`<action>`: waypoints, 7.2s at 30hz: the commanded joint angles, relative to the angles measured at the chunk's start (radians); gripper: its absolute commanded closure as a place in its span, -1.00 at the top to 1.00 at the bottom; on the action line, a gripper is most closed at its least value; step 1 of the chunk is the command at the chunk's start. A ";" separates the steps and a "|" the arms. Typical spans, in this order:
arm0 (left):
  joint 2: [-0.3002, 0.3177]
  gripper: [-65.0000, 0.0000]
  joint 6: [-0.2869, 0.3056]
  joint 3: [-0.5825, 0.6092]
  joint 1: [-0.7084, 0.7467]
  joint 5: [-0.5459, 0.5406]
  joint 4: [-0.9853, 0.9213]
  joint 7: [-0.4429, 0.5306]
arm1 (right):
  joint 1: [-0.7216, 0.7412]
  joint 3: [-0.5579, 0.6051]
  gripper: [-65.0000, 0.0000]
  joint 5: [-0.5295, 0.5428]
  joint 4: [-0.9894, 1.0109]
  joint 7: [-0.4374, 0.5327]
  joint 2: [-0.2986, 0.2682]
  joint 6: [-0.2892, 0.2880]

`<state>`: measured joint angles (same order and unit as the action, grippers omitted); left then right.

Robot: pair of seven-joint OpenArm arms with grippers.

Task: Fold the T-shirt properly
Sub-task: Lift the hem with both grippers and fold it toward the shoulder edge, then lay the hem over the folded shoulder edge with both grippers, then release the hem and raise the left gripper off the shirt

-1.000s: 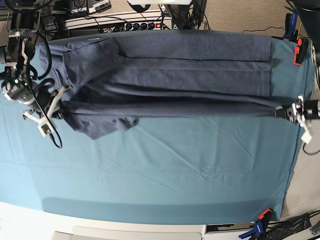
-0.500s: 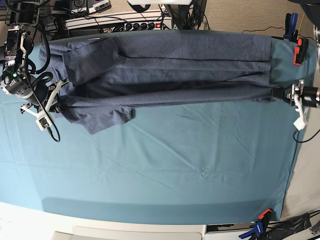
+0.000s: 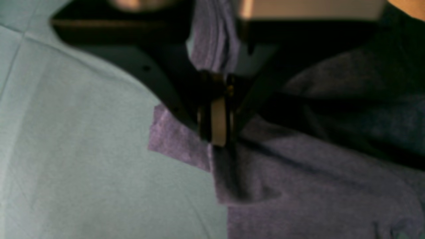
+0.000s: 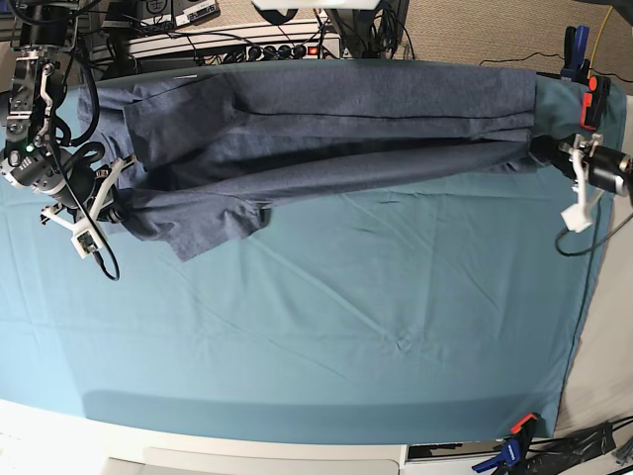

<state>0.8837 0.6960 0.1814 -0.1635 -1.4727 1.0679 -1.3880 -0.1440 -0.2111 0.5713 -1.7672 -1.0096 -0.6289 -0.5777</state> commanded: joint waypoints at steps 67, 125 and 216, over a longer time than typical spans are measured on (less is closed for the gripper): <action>0.040 -1.00 0.002 -0.336 -0.161 -0.011 0.265 0.026 | -0.108 -0.224 -1.00 0.035 -0.239 -0.041 -0.028 -0.040; 0.050 -1.00 0.002 -0.337 0.236 -0.011 0.265 -0.003 | -0.375 -0.438 -1.00 0.146 -0.255 -0.189 0.173 -0.039; -0.090 -1.00 -0.048 -0.337 0.403 -0.011 0.311 0.147 | -0.352 -0.438 -0.19 0.079 -0.254 -0.089 0.189 -0.001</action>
<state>0.7658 0.6418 -0.1505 0.2508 -1.4578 1.3613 -1.2415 -0.4988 -0.6361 0.6434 -2.0094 -1.1236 -0.4210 -0.5797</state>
